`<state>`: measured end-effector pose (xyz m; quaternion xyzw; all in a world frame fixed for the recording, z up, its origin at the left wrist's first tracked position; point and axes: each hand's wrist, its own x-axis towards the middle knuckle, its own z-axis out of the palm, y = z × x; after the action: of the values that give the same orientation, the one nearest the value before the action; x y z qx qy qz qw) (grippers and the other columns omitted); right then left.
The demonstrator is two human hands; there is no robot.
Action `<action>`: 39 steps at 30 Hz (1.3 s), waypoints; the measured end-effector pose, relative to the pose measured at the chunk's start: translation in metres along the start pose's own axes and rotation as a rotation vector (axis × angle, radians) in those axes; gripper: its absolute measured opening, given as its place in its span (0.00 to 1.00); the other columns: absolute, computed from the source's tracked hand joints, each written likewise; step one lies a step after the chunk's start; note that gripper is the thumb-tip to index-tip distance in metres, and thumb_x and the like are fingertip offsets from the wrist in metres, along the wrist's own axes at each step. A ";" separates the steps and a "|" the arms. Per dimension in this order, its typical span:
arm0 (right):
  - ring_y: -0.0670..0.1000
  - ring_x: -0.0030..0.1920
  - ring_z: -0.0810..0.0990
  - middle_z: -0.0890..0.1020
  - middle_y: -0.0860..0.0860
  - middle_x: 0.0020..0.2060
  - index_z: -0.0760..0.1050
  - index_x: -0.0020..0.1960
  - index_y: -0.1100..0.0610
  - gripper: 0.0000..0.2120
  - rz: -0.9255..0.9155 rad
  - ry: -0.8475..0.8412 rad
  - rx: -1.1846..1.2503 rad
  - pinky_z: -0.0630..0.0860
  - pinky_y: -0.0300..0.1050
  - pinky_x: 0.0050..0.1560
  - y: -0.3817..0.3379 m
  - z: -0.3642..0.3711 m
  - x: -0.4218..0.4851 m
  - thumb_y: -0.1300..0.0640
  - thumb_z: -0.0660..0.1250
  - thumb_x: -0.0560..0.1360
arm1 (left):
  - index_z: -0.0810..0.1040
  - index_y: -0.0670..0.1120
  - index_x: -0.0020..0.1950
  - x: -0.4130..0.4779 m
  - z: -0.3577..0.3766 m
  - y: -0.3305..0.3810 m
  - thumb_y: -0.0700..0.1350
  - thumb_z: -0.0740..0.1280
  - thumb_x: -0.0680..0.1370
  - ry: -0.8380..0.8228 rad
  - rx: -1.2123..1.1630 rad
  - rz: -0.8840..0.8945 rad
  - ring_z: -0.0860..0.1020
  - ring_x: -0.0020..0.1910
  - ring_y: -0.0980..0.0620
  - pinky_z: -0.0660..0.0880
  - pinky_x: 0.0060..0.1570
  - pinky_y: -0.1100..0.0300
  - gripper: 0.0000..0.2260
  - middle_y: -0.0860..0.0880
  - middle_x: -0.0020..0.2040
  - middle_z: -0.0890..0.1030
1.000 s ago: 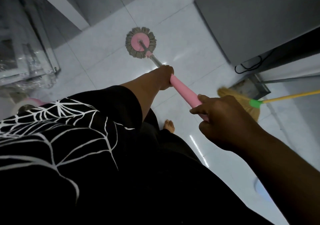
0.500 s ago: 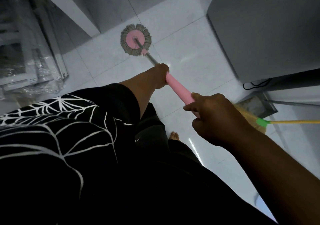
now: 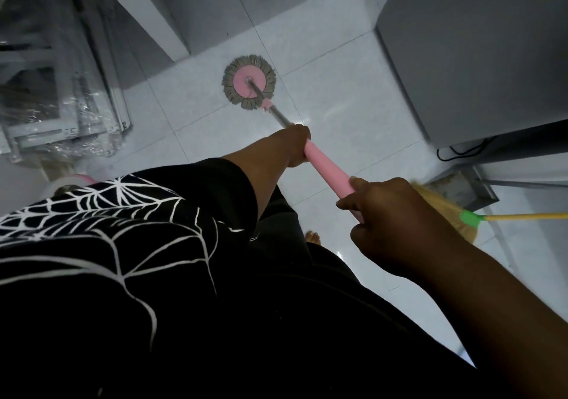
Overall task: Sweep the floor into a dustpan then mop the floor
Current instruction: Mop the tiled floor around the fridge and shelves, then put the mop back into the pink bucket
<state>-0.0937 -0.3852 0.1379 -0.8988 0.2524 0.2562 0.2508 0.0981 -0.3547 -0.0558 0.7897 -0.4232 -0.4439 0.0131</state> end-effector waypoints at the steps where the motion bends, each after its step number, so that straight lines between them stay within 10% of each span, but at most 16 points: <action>1: 0.57 0.51 0.81 0.79 0.55 0.60 0.79 0.60 0.50 0.21 0.005 -0.011 0.000 0.78 0.48 0.53 0.001 0.003 -0.009 0.60 0.70 0.68 | 0.70 0.44 0.57 -0.006 0.007 0.003 0.44 0.68 0.77 0.006 0.002 0.004 0.75 0.48 0.47 0.70 0.43 0.61 0.12 0.48 0.50 0.72; 10: 0.54 0.52 0.80 0.77 0.52 0.63 0.75 0.65 0.46 0.23 -0.026 -0.071 -0.081 0.77 0.45 0.53 0.003 0.029 -0.090 0.58 0.67 0.70 | 0.72 0.40 0.65 -0.067 0.076 0.029 0.47 0.69 0.78 0.032 0.025 0.010 0.78 0.58 0.47 0.73 0.59 0.56 0.19 0.44 0.62 0.78; 18: 0.53 0.50 0.80 0.77 0.51 0.61 0.74 0.66 0.46 0.23 -0.068 -0.052 -0.056 0.78 0.45 0.50 -0.002 0.035 -0.114 0.56 0.67 0.71 | 0.74 0.42 0.60 -0.091 0.095 0.023 0.49 0.71 0.75 0.047 -0.015 0.030 0.80 0.51 0.47 0.74 0.50 0.56 0.18 0.46 0.55 0.80; 23: 0.42 0.52 0.77 0.81 0.44 0.55 0.76 0.62 0.43 0.23 -0.189 -0.040 0.053 0.70 0.35 0.45 -0.004 0.016 -0.112 0.42 0.68 0.68 | 0.74 0.42 0.62 -0.094 0.084 0.014 0.48 0.71 0.76 0.057 -0.078 0.041 0.79 0.55 0.46 0.76 0.57 0.50 0.18 0.45 0.58 0.79; 29: 0.31 0.62 0.71 0.76 0.35 0.62 0.77 0.62 0.43 0.28 -0.419 0.091 0.297 0.68 0.29 0.62 -0.017 -0.027 -0.099 0.37 0.73 0.64 | 0.74 0.41 0.63 -0.095 0.038 -0.005 0.43 0.68 0.78 0.073 -0.266 0.099 0.76 0.57 0.46 0.73 0.60 0.50 0.15 0.45 0.60 0.77; 33: 0.34 0.55 0.77 0.79 0.34 0.55 0.78 0.60 0.44 0.22 -0.461 0.238 0.318 0.72 0.27 0.54 -0.035 -0.059 -0.068 0.45 0.73 0.67 | 0.75 0.44 0.52 -0.082 -0.002 -0.022 0.46 0.65 0.79 0.026 -0.304 0.152 0.76 0.48 0.47 0.74 0.56 0.46 0.07 0.47 0.49 0.79; 39: 0.40 0.44 0.81 0.83 0.41 0.45 0.81 0.47 0.45 0.12 -0.364 0.333 0.378 0.80 0.41 0.41 -0.083 -0.130 0.002 0.43 0.72 0.66 | 0.70 0.56 0.57 -0.062 -0.073 -0.057 0.61 0.64 0.77 0.028 -0.346 0.073 0.74 0.57 0.50 0.72 0.58 0.51 0.14 0.53 0.59 0.76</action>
<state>-0.0005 -0.3998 0.2602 -0.8962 0.1680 0.0050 0.4106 0.1723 -0.3017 0.0089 0.7658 -0.3685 -0.4985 0.1709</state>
